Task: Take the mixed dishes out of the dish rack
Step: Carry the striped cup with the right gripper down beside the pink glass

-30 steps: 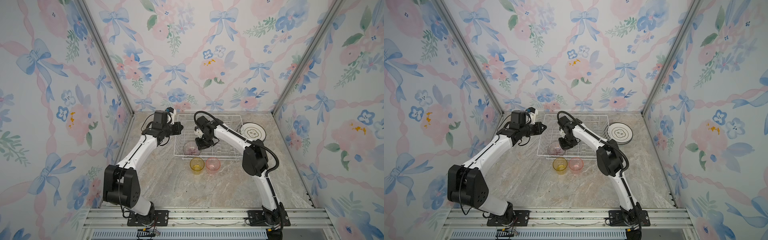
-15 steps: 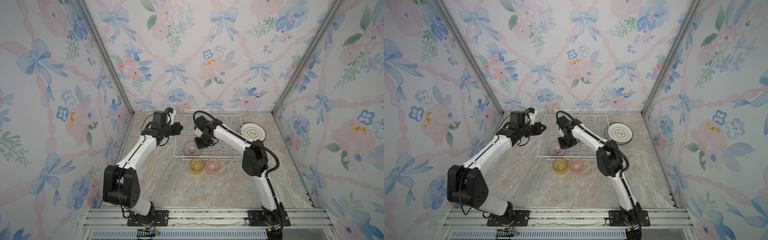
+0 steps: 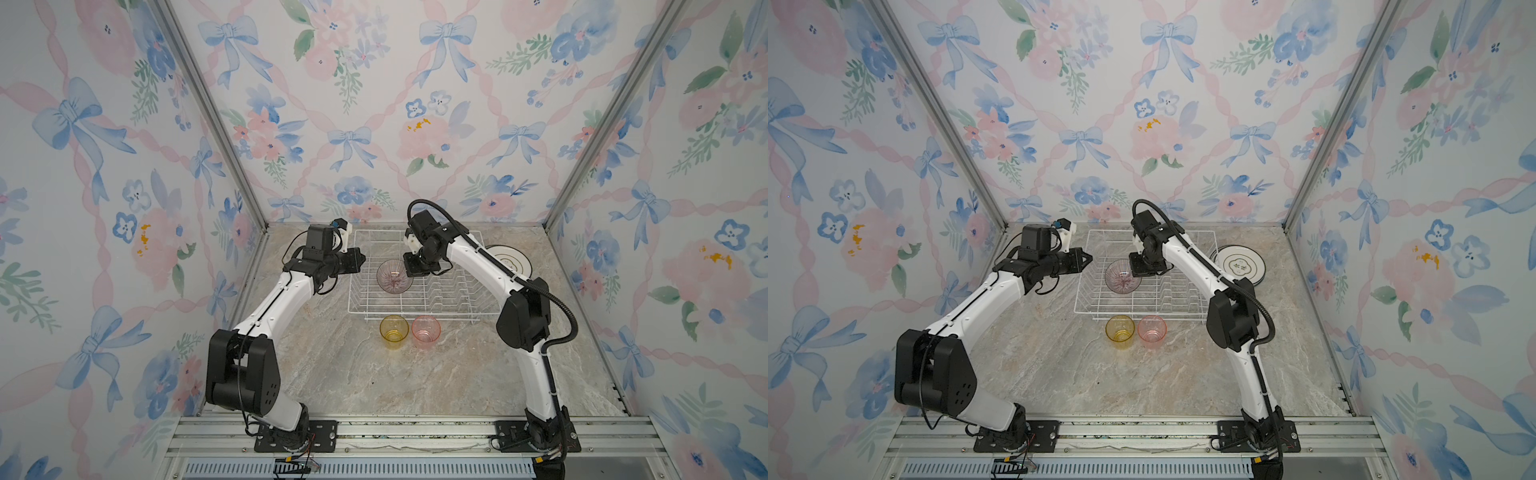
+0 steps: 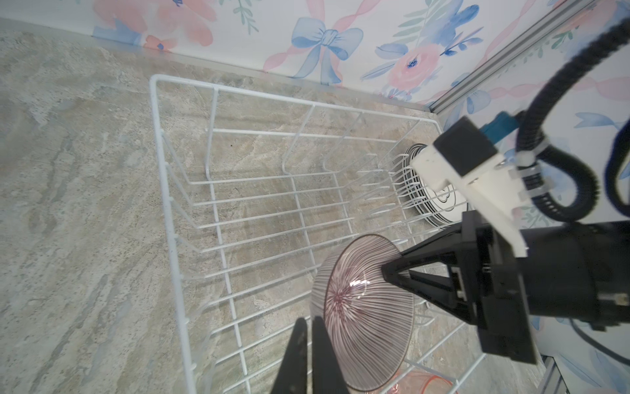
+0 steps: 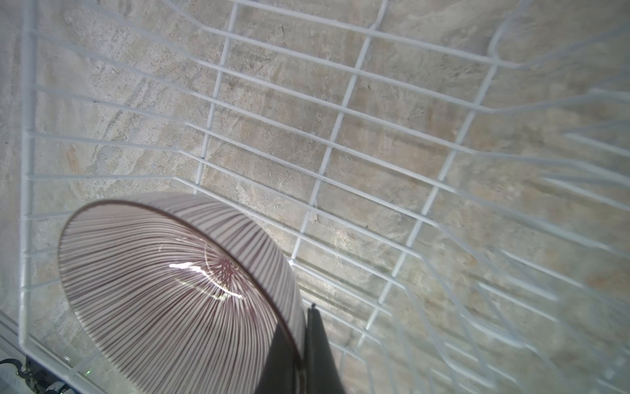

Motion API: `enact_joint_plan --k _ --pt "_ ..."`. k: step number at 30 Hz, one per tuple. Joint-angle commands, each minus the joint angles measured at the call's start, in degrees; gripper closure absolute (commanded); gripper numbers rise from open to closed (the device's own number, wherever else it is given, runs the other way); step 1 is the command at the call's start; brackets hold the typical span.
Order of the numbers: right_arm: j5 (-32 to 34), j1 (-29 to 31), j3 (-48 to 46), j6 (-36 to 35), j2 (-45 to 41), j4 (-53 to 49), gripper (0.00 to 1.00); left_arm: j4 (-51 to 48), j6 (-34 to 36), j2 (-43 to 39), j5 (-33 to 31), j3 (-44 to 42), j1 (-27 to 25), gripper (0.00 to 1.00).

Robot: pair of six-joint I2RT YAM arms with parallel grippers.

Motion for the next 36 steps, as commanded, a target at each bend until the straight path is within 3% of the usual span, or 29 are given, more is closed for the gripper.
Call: enact_joint_plan --k 1,10,21,29,36 --pt "2.3 -0.8 0.1 -1.4 -9.7 -4.6 1.00 -0.4 2.1 -1.8 -2.5 -1.1 -0.5 0.92" --pt "10.7 -1.6 -17.4 -0.1 -32.7 -11.2 1.00 -0.3 3.8 -2.1 -7.2 -0.5 -2.7 0.92" --pt "14.0 1.9 -50.0 15.7 -60.7 -13.8 1.00 -0.3 4.6 0.0 -7.1 2.1 -3.2 0.92" --pt "12.2 5.5 -64.0 22.3 -61.0 -3.5 1.00 1.1 5.3 -0.9 -10.4 -0.5 -4.0 0.92" --pt "8.1 -0.1 -72.4 19.3 -57.1 10.5 1.00 2.3 5.2 -3.1 -11.4 -3.3 -4.1 0.92"
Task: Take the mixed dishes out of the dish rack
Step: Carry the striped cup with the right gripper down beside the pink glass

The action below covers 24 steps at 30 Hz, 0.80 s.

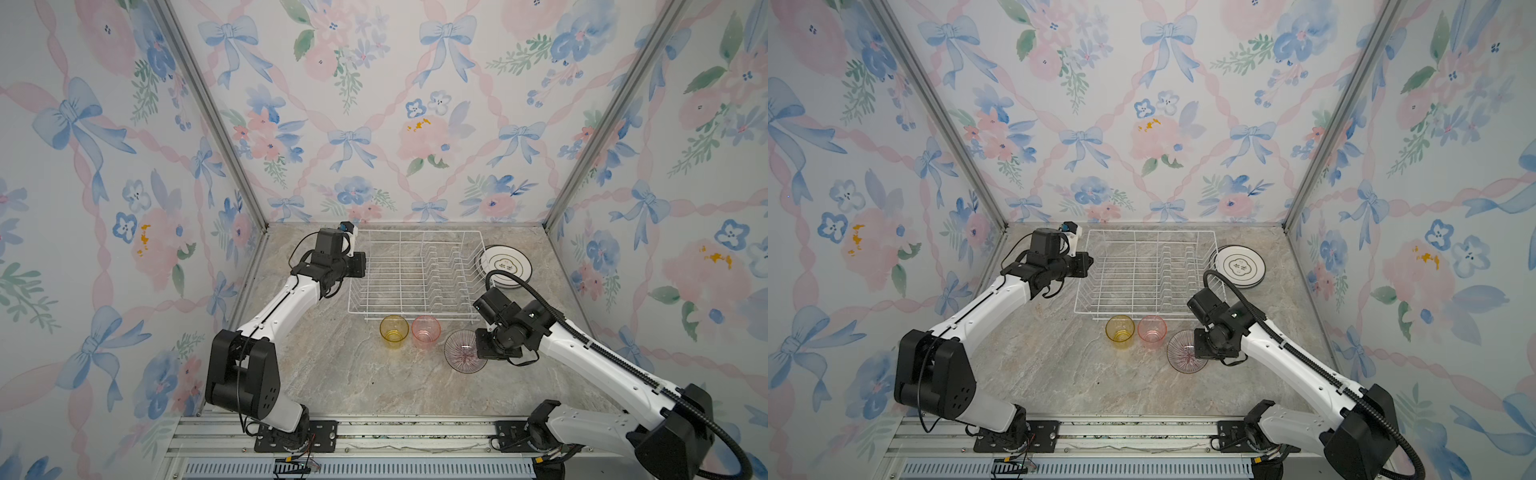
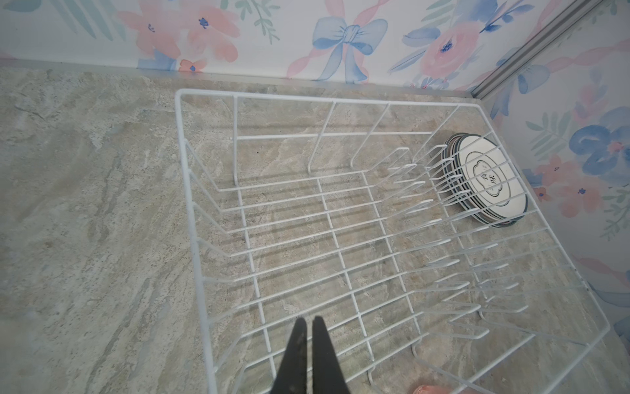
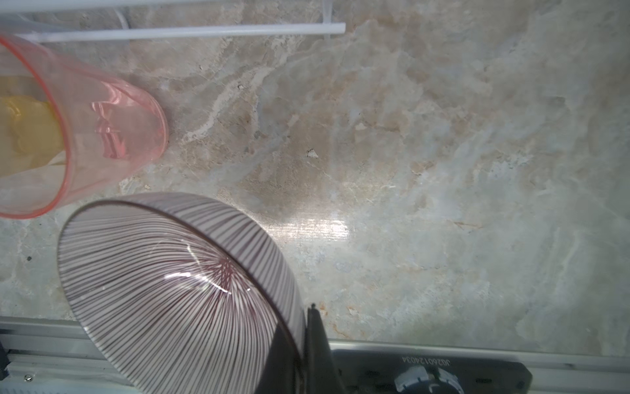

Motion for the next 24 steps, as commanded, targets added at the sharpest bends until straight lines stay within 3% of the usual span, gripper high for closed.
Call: enact_joint_plan --k 1,11,23,24 --pt "-3.2 -3.1 -2.3 -0.9 1.5 11.2 1.00 0.8 1.1 -2.6 -1.5 -1.0 -0.2 0.92" --pt "-4.6 -5.7 -4.8 -4.4 10.0 19.6 1.00 0.9 0.6 -4.9 -3.4 -2.5 -0.2 0.92" --pt "-6.5 -10.0 -8.5 -8.0 10.7 23.0 1.00 0.8 -1.1 -7.0 -5.5 -4.7 -0.8 0.91" --pt "-6.8 -10.1 -8.6 -8.3 11.3 22.9 0.96 0.8 -1.1 -7.1 -5.8 -4.7 -0.9 0.91"
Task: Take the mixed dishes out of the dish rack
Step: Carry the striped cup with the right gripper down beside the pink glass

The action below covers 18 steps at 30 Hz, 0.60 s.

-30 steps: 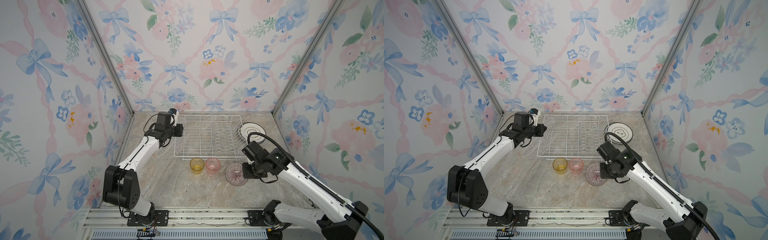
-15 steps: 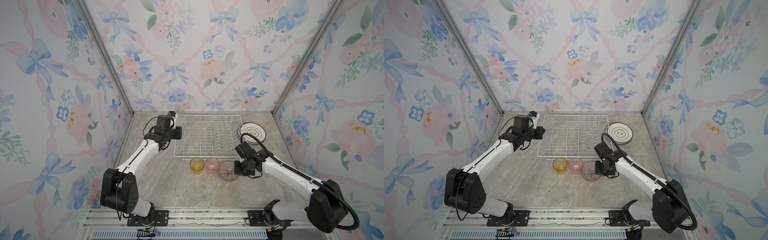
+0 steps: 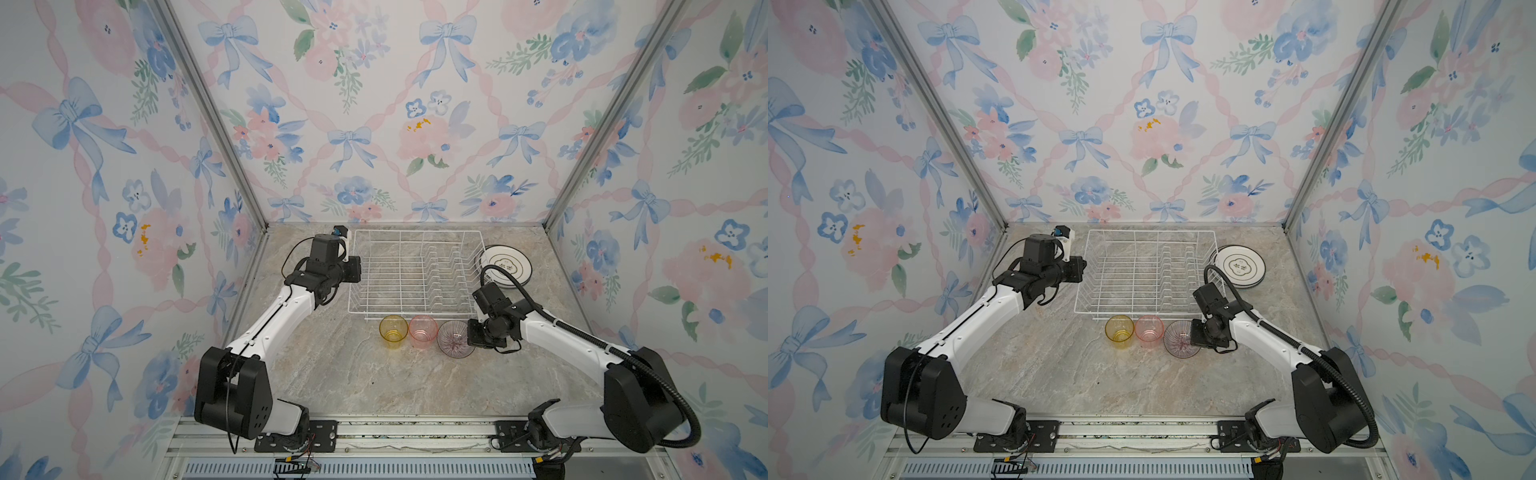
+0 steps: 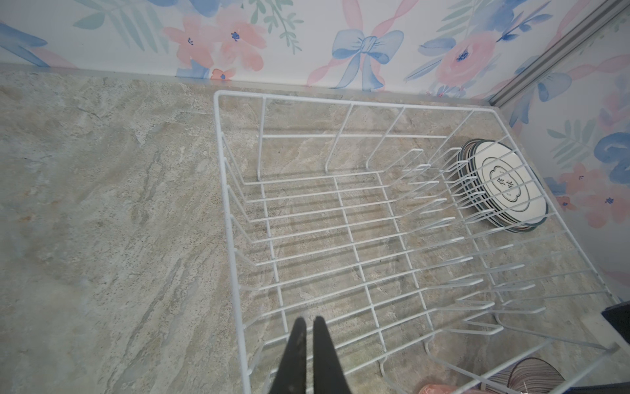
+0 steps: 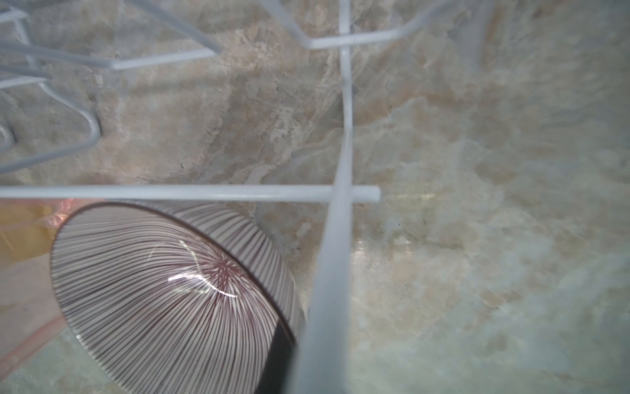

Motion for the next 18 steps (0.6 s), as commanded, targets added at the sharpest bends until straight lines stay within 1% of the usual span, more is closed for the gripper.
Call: enact_joint_plan --k 1,2,4,6,7,9,13,15,18 --pt "-0.6 -0.7 -1.3 -2.1 1.4 1.3 0.93 0.6 -0.9 -1.3 -1.6 -0.8 -0.7 0.92" --pt "-0.7 -0.7 -1.4 -2.4 1.7 1.1 0.91 0.6 -0.9 -1.3 -1.9 -1.0 -0.9 0.91" --pt "-0.6 -0.8 -1.7 -2.8 2.2 1.1 0.85 0.6 -1.3 -1.4 -2.3 -1.3 -1.1 0.91" --pt "-0.4 -1.1 -2.0 -2.9 2.0 1.1 0.81 0.6 -1.5 -1.6 -2.5 -1.5 -1.3 0.91" --pt "-0.3 -1.3 -2.0 -3.1 1.9 1.0 0.76 0.6 -1.6 -1.8 -2.7 -1.7 -1.3 0.91" --pt "-0.3 -1.7 -1.9 -3.5 1.8 0.9 0.72 0.6 -1.7 -2.1 -3.1 -1.8 -1.5 0.91" --pt "-0.3 -2.5 -1.2 -4.7 1.3 0.1 0.57 0.6 -2.0 -2.9 -3.9 -2.4 -1.7 0.91" --pt "-0.4 -2.6 -0.3 -5.4 0.2 -1.0 0.50 0.6 -2.1 -3.2 -4.5 -2.6 -1.7 0.91" --pt "-0.2 -2.5 1.3 -6.5 -2.7 -3.4 0.43 0.6 -2.1 -3.7 -5.6 -3.2 -1.7 0.91"
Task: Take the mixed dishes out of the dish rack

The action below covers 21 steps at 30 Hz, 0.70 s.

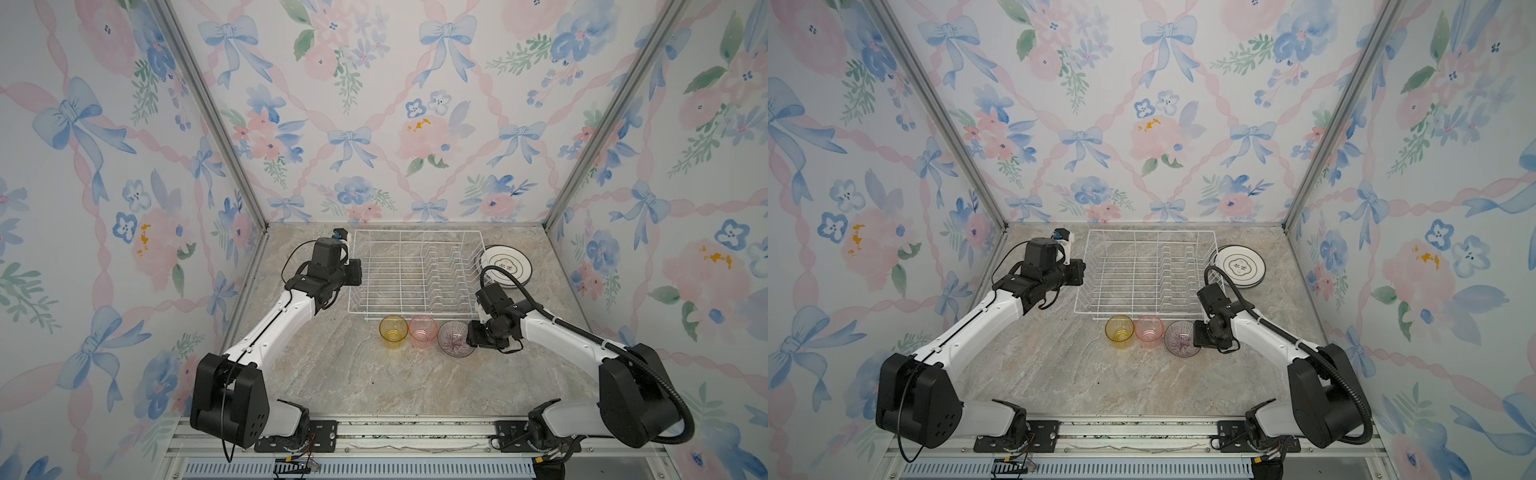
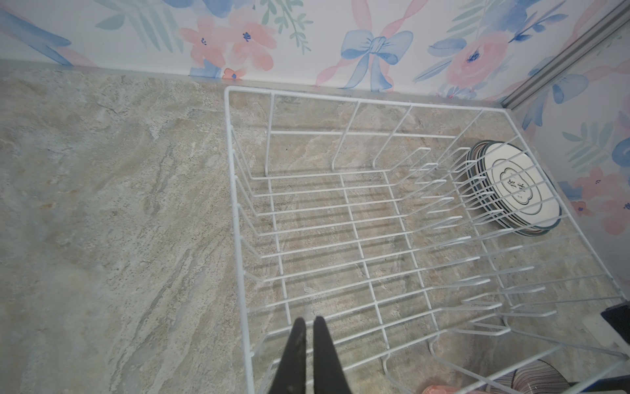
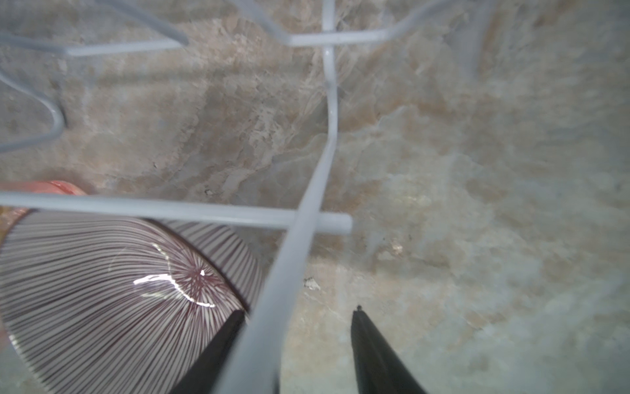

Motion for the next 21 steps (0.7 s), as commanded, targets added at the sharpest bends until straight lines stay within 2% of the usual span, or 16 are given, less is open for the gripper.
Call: enact_joint_plan --k 1,7,10,14,15,16,17,18,21 --pt "0.3 -0.5 2.6 -1.9 -4.0 -4.3 0.41 0.6 -0.8 -1.2 -2.0 -1.3 -0.4 0.91" --pt "1.9 -0.7 7.8 -3.5 -12.8 -14.4 0.36 1.3 -1.1 -2.1 -3.9 -2.1 -0.3 0.91" --pt "5.4 -1.7 12.2 -4.3 -19.9 -19.7 0.34 2.1 -0.9 -3.6 -6.1 -3.0 -0.2 0.87" --pt "10.5 -9.0 17.7 -7.0 -26.7 -19.0 0.32 4.5 0.1 -5.5 -8.9 -5.1 1.1 0.77" --pt "10.9 -11.9 18.7 -8.1 -27.9 -17.0 0.31 5.1 0.8 -5.9 -9.3 -5.6 1.7 0.68" --pt "11.2 -14.0 19.2 -9.0 -28.4 -15.2 0.29 5.5 1.3 -6.0 -10.1 -6.1 2.2 0.56" --pt "11.1 -16.3 19.5 -9.8 -28.5 -13.3 0.26 5.9 1.9 -6.4 -11.0 -6.7 2.8 0.33" --pt "10.5 -19.1 19.7 -10.5 -28.4 -11.2 0.21 6.7 2.9 -7.0 -12.4 -7.6 3.3 0.03" --pt "8.7 -26.8 19.0 -11.1 -27.2 -5.2 0.03 12.8 6.2 -10.2 -18.3 -13.0 4.9 0.02"
